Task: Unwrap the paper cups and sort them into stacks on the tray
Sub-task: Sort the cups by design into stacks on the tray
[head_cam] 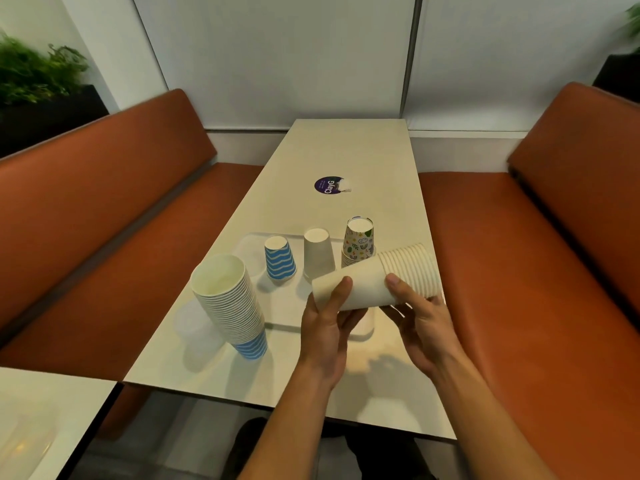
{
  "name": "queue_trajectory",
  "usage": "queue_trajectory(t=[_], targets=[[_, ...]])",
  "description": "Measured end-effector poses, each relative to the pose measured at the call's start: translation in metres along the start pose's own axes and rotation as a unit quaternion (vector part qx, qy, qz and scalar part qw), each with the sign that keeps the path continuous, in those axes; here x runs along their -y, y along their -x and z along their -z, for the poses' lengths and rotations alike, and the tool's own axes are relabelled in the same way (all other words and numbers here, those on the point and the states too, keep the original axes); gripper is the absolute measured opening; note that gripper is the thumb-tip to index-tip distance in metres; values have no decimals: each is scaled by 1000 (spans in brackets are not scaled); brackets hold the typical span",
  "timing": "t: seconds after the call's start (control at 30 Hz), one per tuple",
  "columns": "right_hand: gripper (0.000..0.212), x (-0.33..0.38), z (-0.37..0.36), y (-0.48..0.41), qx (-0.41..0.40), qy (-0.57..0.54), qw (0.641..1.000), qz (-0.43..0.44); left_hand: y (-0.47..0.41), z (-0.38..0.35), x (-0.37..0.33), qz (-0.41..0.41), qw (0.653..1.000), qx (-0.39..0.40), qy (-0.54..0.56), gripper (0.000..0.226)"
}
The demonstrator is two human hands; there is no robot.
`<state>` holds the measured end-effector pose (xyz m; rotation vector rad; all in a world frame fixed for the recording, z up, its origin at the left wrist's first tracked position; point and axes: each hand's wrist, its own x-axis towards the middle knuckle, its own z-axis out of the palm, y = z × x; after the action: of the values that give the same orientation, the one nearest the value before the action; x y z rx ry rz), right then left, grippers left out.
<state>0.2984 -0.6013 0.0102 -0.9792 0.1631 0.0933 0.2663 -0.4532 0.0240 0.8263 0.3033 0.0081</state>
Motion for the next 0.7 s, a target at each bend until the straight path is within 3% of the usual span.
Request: queue_trajectory(t=[0.2, 0.37, 0.47, 0.7], targets=[[114, 23, 16, 1, 17, 251, 967, 41, -10, 15, -11, -35, 995, -10, -94, 69], [84, 54, 15, 4, 131, 418, 899, 26, -14, 16, -18, -30, 989, -19, -142, 95], [67, 57, 15, 0, 143, 396, 907, -4, -15, 13, -17, -30, 994, -12, -106, 84], [65, 28, 16, -1, 96, 332, 938, 36, -18, -3, -17, -35, 989, 15, -142, 48]])
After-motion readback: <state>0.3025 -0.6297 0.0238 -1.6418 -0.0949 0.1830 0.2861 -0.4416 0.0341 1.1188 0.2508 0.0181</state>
